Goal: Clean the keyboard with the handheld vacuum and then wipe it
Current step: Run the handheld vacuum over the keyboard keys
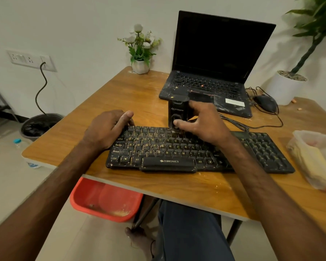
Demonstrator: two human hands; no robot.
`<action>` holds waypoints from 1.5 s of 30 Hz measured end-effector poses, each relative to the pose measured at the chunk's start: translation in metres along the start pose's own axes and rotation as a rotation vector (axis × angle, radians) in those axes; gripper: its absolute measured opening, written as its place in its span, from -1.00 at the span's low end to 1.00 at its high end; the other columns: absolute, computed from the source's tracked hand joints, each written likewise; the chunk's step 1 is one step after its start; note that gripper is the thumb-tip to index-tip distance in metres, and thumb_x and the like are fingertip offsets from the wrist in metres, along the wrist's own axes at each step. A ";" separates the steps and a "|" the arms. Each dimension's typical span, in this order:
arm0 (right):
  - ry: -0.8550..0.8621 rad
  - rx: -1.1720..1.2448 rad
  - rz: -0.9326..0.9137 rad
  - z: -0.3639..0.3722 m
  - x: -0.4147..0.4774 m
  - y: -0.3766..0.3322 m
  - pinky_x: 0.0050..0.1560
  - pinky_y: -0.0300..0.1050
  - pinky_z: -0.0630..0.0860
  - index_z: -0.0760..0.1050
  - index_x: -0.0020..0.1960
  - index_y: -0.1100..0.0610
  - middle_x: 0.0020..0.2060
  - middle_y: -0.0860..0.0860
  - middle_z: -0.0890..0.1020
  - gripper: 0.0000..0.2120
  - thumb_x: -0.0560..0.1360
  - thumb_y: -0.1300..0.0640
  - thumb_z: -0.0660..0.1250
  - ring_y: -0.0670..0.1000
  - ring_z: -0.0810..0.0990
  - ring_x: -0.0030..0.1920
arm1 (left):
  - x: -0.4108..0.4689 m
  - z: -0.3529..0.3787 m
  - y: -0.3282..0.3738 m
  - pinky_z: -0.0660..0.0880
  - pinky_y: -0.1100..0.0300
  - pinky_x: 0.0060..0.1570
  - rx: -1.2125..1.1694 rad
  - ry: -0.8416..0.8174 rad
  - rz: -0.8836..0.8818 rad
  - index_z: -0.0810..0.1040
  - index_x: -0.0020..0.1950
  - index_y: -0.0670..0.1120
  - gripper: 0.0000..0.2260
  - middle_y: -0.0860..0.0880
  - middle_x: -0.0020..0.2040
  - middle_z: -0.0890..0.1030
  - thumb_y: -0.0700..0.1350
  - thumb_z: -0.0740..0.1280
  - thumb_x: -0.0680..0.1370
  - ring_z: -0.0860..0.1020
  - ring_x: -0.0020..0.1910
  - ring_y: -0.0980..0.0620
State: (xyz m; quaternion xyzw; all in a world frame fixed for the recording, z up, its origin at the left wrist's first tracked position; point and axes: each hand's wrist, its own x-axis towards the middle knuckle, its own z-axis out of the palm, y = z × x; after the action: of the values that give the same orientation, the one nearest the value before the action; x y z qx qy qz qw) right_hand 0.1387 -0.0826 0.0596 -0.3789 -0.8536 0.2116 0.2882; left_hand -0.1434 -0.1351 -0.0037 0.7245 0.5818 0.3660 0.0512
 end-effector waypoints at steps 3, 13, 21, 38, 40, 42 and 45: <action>-0.065 0.024 -0.009 0.000 -0.009 -0.008 -0.05 -0.28 0.59 0.51 0.30 0.13 0.03 -0.13 0.63 -0.50 0.40 0.11 0.53 -0.21 0.60 -0.03 | 0.000 0.001 -0.001 0.51 0.02 -0.09 -0.003 0.010 -0.002 0.67 -0.11 -0.02 -0.41 0.05 -0.15 0.64 0.24 -0.06 0.67 0.59 -0.14 0.10; -0.001 0.019 -0.036 0.006 -0.005 -0.004 -0.05 -0.38 0.54 0.51 0.30 0.11 0.06 -0.11 0.63 -0.51 0.41 0.08 0.53 -0.22 0.58 -0.02 | 0.000 0.002 -0.002 0.50 0.03 -0.09 0.012 0.005 0.001 0.67 -0.10 -0.03 -0.38 0.05 -0.14 0.64 0.27 -0.09 0.66 0.58 -0.13 0.10; -0.101 0.069 -0.024 0.004 0.000 -0.010 -0.06 -0.29 0.59 0.50 0.32 0.09 -0.03 -0.20 0.62 -0.48 0.40 0.09 0.54 -0.21 0.61 -0.03 | 0.001 0.003 -0.001 0.49 0.05 -0.10 0.013 0.001 -0.002 0.67 -0.11 -0.02 -0.38 0.04 -0.15 0.63 0.27 -0.09 0.66 0.57 -0.14 0.10; -0.142 0.054 -0.027 0.001 -0.004 -0.014 -0.06 -0.34 0.57 0.52 0.29 0.07 -0.07 -0.22 0.60 -0.50 0.39 0.10 0.54 -0.22 0.60 -0.04 | 0.002 0.002 0.002 0.44 0.08 -0.15 0.016 -0.005 -0.011 0.67 -0.15 -0.02 -0.32 0.12 -0.21 0.59 0.33 -0.13 0.62 0.55 -0.18 0.13; -0.176 0.045 -0.036 0.000 -0.002 -0.015 -0.04 -0.33 0.57 0.51 0.30 0.04 -0.05 -0.22 0.61 -0.50 0.39 0.08 0.54 -0.23 0.59 -0.03 | 0.003 0.002 0.003 0.43 0.10 -0.16 0.015 -0.013 -0.008 0.66 -0.16 -0.01 -0.33 0.15 -0.22 0.57 0.33 -0.12 0.62 0.54 -0.19 0.16; -0.115 -0.012 -0.093 0.005 0.001 -0.016 -0.02 -0.41 0.52 0.50 0.31 0.06 -0.05 -0.25 0.57 -0.50 0.41 0.10 0.53 -0.29 0.57 -0.05 | 0.003 0.001 0.003 0.45 0.08 -0.16 0.019 -0.007 -0.013 0.66 -0.16 -0.01 -0.33 0.14 -0.22 0.58 0.34 -0.12 0.62 0.55 -0.19 0.15; -0.017 -0.030 -0.118 0.014 0.001 -0.013 -0.01 -0.35 0.53 0.50 0.33 0.10 0.01 -0.17 0.57 -0.49 0.42 0.09 0.52 -0.16 0.59 -0.03 | 0.002 0.000 0.003 0.50 0.04 -0.11 0.023 -0.005 -0.033 0.66 -0.13 -0.02 -0.34 0.10 -0.20 0.61 0.33 -0.11 0.62 0.57 -0.17 0.12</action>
State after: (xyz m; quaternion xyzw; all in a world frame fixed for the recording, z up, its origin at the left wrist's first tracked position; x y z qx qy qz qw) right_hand 0.1218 -0.0921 0.0570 -0.3301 -0.8799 0.1847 0.2874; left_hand -0.1407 -0.1344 -0.0018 0.7164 0.5976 0.3565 0.0505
